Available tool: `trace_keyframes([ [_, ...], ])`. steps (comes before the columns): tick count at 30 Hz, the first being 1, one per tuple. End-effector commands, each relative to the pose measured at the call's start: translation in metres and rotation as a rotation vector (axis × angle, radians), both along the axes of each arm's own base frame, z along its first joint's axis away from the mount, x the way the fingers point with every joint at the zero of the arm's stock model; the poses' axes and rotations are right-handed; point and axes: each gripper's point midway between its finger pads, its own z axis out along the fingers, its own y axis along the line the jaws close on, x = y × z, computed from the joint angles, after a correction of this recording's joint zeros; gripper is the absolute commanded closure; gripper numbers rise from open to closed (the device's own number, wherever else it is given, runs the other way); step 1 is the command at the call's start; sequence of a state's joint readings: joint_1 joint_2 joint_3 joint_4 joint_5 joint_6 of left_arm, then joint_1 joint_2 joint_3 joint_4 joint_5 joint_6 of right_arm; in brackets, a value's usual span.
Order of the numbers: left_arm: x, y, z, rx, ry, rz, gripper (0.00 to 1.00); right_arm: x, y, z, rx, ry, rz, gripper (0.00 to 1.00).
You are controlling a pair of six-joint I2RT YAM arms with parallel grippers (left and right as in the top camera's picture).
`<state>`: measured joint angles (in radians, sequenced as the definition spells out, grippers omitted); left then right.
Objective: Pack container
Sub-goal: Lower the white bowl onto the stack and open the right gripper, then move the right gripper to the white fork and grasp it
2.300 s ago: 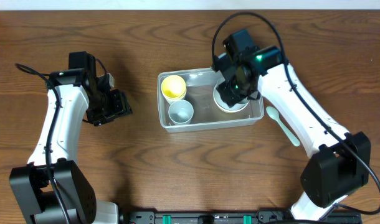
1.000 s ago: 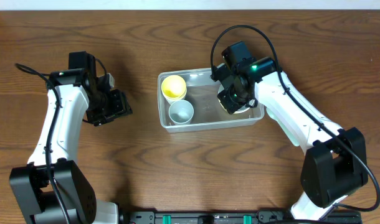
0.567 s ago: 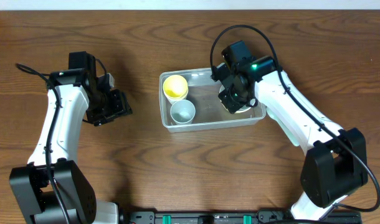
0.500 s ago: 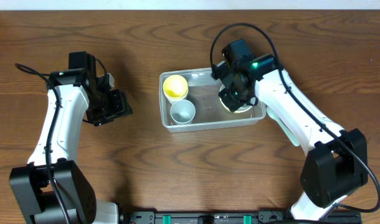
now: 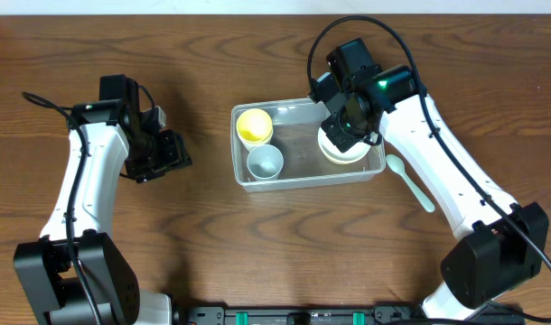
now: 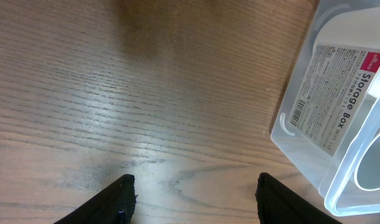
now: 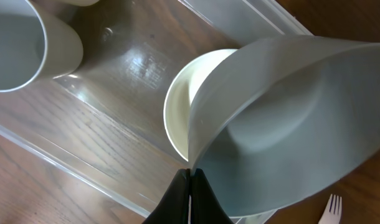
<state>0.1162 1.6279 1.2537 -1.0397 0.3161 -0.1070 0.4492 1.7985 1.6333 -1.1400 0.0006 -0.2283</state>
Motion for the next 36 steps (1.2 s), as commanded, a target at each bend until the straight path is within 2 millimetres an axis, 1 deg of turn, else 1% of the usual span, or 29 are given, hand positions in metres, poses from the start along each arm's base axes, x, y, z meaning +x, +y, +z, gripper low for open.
trace_keyframes([
  [1, 0.002, -0.001, 0.003, -0.010, -0.012, -0.008, 0.37, 0.002, -0.001, 0.010, -0.011, -0.029, 0.014, 0.99],
  [2, 0.002, -0.001, 0.003, -0.010, -0.011, -0.008, 0.37, 0.001, -0.002, 0.009, -0.013, -0.025, 0.014, 0.98],
  [3, 0.002, -0.001, 0.003, -0.010, -0.011, -0.008, 0.37, 0.000, -0.002, 0.009, -0.014, -0.021, 0.014, 0.93],
  [4, 0.002, -0.001, 0.003, -0.010, -0.011, -0.008, 0.37, -0.001, -0.003, 0.009, -0.016, -0.018, 0.014, 0.78],
  [5, 0.002, -0.001, 0.003, -0.009, -0.011, -0.008, 0.37, -0.001, -0.003, 0.009, -0.016, -0.017, 0.014, 0.55],
  [6, 0.002, -0.001, 0.003, -0.010, -0.011, -0.008, 0.37, -0.001, -0.003, 0.009, -0.017, -0.017, 0.013, 0.46],
  [16, 0.002, -0.001, 0.003, -0.010, -0.011, -0.008, 0.37, 0.000, -0.003, 0.009, -0.014, -0.020, 0.012, 0.45],
  [18, 0.002, -0.001, 0.003, -0.010, -0.011, -0.008, 0.37, 0.001, -0.002, 0.010, -0.010, -0.025, 0.000, 0.48],
  [19, 0.002, -0.001, 0.003, -0.010, -0.011, -0.008, 0.37, 0.003, -0.003, 0.010, -0.007, -0.033, -0.027, 0.49],
  [21, 0.002, -0.001, 0.003, -0.009, -0.012, -0.008, 0.37, 0.012, -0.012, 0.014, -0.016, -0.066, -0.138, 0.49],
  [22, 0.002, -0.001, 0.003, -0.009, -0.011, -0.009, 0.37, 0.018, -0.020, 0.016, -0.027, -0.091, -0.205, 0.48],
  [24, 0.002, -0.001, 0.003, -0.009, -0.013, -0.017, 0.37, 0.029, -0.042, 0.028, -0.042, -0.154, -0.348, 0.46],
  [25, 0.002, -0.001, 0.003, -0.008, -0.013, -0.018, 0.37, 0.035, -0.057, 0.038, -0.033, -0.190, -0.428, 0.44],
  [27, 0.002, -0.001, 0.003, -0.009, -0.012, -0.018, 0.37, 0.042, -0.081, 0.053, 0.002, -0.231, -0.526, 0.41],
  [28, 0.001, -0.001, 0.003, -0.009, -0.011, -0.018, 0.37, 0.045, -0.094, 0.060, 0.021, -0.247, -0.576, 0.39],
  [29, 0.001, -0.001, 0.003, -0.009, -0.010, -0.018, 0.37, 0.047, -0.110, 0.066, 0.037, -0.260, -0.623, 0.33],
  [31, 0.001, -0.001, 0.003, -0.009, -0.010, -0.018, 0.37, 0.049, -0.142, 0.072, 0.060, -0.267, -0.701, 0.27],
  [32, 0.001, -0.001, 0.003, -0.009, -0.010, -0.018, 0.37, 0.049, -0.163, 0.072, 0.057, -0.264, -0.750, 0.22],
  [34, 0.001, -0.001, 0.003, -0.009, -0.010, -0.018, 0.37, 0.046, -0.196, 0.066, 0.028, -0.242, -0.783, 0.22],
  [36, 0.001, -0.001, 0.003, -0.009, -0.010, -0.018, 0.37, 0.040, -0.221, 0.049, 0.010, -0.176, -0.742, 0.19],
])
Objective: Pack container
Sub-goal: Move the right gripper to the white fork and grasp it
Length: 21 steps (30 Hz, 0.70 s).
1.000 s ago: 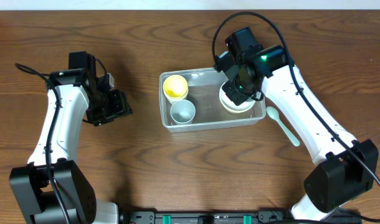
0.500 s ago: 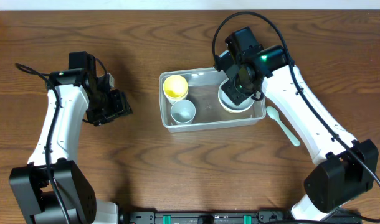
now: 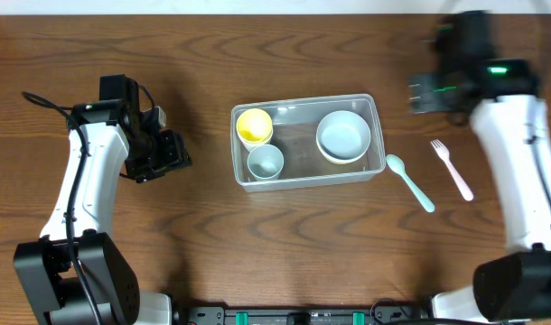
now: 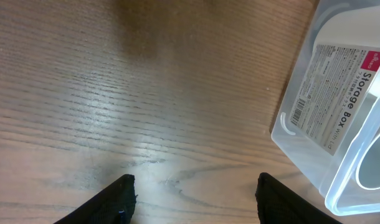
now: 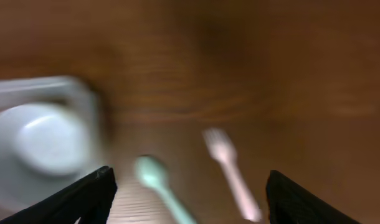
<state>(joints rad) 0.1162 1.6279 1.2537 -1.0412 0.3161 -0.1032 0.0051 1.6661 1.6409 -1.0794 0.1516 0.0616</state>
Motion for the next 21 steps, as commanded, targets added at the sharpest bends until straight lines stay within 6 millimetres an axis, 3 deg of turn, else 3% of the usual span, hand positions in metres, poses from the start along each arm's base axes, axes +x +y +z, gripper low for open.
trace_keyframes([
  [1, 0.001, -0.001, 0.003, -0.009, -0.011, -0.015, 0.37, -0.008, -0.031, -0.021, 0.022, 0.084, 0.062, 0.18],
  [7, 0.002, -0.001, 0.003, -0.009, -0.011, -0.015, 0.37, -0.025, -0.066, -0.093, 0.061, 0.263, 0.079, 0.13],
  [14, 0.002, -0.001, 0.003, -0.009, -0.011, -0.015, 0.37, -0.026, -0.068, -0.148, 0.070, 0.376, 0.144, 0.14],
  [21, 0.003, -0.001, 0.003, -0.008, -0.017, -0.015, 0.37, -0.029, -0.064, -0.188, 0.114, 0.456, 0.156, 0.14],
])
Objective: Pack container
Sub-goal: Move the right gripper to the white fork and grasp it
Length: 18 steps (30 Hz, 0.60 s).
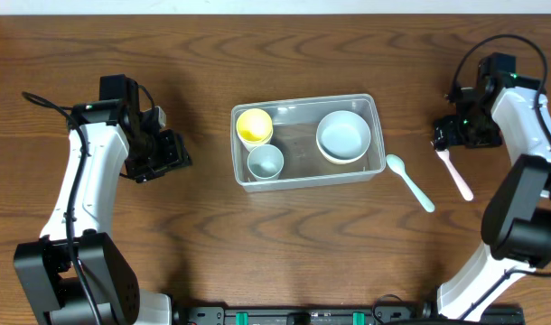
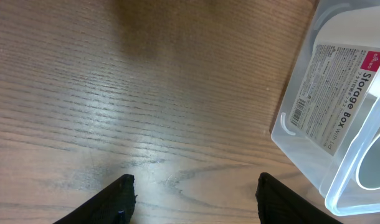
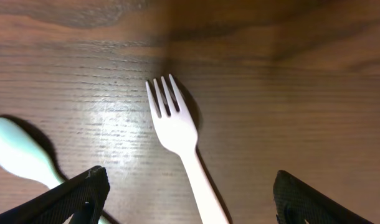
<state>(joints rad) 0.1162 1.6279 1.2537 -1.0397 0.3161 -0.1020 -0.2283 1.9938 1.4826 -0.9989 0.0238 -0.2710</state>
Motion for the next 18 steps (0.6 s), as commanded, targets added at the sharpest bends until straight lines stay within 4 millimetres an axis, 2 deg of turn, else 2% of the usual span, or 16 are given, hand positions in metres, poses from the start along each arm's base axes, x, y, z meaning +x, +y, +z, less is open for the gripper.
trace_keyframes([
  [1, 0.003, -0.001, 0.003, -0.008, -0.016, -0.014, 0.37, -0.004, 0.006, -0.023, 0.051, 0.049, 0.034, 0.14],
  [9, 0.003, -0.001, 0.003, -0.008, -0.016, -0.014, 0.37, -0.010, 0.009, -0.055, 0.074, 0.122, 0.034, 0.16],
  [14, 0.003, -0.001, 0.003, -0.008, -0.017, -0.014, 0.37, -0.008, 0.009, -0.056, 0.071, 0.114, 0.033, 0.17],
  [18, 0.003, -0.001, 0.003, -0.008, -0.017, -0.014, 0.37, -0.007, 0.009, -0.056, 0.071, 0.112, 0.035, 0.23],
])
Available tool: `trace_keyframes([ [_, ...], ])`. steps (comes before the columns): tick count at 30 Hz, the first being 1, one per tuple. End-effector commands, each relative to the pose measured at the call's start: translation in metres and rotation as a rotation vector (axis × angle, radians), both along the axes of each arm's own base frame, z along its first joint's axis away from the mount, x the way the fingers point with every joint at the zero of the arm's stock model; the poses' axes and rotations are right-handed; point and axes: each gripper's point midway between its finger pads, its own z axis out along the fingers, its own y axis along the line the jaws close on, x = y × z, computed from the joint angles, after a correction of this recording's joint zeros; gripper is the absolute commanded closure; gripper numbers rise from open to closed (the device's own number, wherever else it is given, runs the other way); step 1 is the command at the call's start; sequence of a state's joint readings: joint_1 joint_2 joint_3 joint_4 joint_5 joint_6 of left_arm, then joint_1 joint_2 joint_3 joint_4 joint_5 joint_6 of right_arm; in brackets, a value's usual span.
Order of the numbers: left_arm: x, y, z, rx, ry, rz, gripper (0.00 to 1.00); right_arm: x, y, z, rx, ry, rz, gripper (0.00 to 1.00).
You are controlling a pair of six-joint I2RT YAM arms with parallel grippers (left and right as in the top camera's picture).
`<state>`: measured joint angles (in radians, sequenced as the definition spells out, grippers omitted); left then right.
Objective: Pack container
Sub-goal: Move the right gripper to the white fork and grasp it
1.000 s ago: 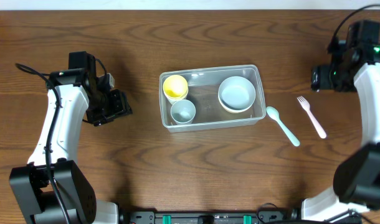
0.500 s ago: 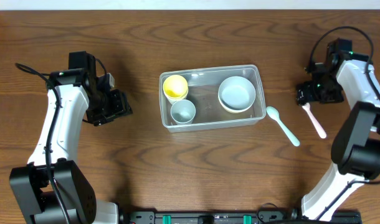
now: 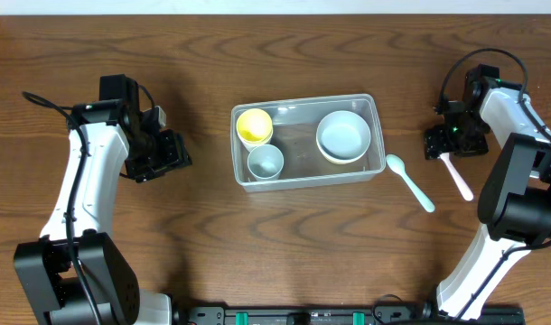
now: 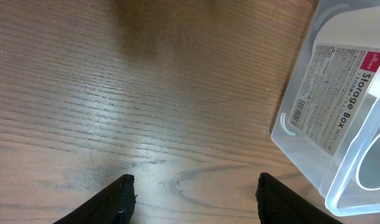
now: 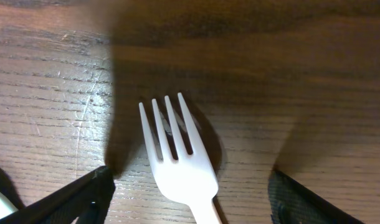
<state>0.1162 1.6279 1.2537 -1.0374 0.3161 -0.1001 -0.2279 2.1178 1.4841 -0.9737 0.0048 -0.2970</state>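
Note:
A clear plastic storage box sits mid-table and holds a yellow cup, a pale grey cup and a white bowl. A mint spoon lies right of the box. Further right lies a pale pink fork, seen close up as the fork in the right wrist view. My right gripper is open, low over the fork's tines, one finger on each side. My left gripper is open over bare wood, left of the box.
Dark wood table all round. A cable loops above the right arm at the far right edge. The box's label side faces the left gripper.
My right gripper has come down closer over the fork; the tines now lie nearer its open fingers. The left arm has not moved.
My right gripper was shut on the white bowl's rim inside the box. Then it was open, away at the right, with the bowl left in the box. Then it hung over the fork, and now sits lower around it. The left gripper stayed open throughout.

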Motion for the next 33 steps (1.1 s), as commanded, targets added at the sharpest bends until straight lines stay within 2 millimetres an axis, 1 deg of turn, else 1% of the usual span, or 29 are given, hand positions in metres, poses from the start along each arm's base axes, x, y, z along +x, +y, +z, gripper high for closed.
trace_keyframes([
  [1, 0.002, -0.001, 0.003, -0.009, -0.014, -0.012, 0.37, -0.003, 0.005, -0.011, 0.031, 0.021, 0.009, 0.25],
  [12, 0.002, -0.001, 0.003, -0.009, -0.014, -0.012, 0.37, 0.002, 0.007, -0.011, 0.041, 0.002, -0.009, 0.49],
  [16, 0.002, -0.001, 0.003, -0.009, -0.014, -0.012, 0.37, 0.005, 0.011, -0.011, 0.052, -0.010, -0.007, 0.60],
  [19, 0.002, -0.001, 0.003, -0.009, -0.014, -0.012, 0.37, 0.007, 0.015, -0.011, 0.063, -0.017, -0.002, 0.62],
  [23, 0.002, -0.001, 0.003, -0.009, -0.014, -0.012, 0.37, 0.009, 0.018, -0.011, 0.062, -0.021, 0.008, 0.69],
  [24, 0.002, -0.001, 0.003, -0.009, -0.014, -0.012, 0.37, 0.009, 0.019, -0.011, 0.061, -0.023, 0.009, 0.71],
  [27, 0.002, -0.001, 0.003, -0.009, -0.014, -0.012, 0.37, 0.010, 0.019, -0.011, 0.061, -0.024, 0.009, 0.87],
  [31, 0.002, -0.001, 0.003, -0.009, -0.014, -0.012, 0.37, 0.012, 0.019, -0.011, 0.058, -0.031, -0.031, 0.90],
  [33, 0.002, -0.001, 0.003, -0.009, -0.014, -0.012, 0.37, 0.012, 0.018, -0.010, 0.058, -0.033, -0.034, 0.94],
])
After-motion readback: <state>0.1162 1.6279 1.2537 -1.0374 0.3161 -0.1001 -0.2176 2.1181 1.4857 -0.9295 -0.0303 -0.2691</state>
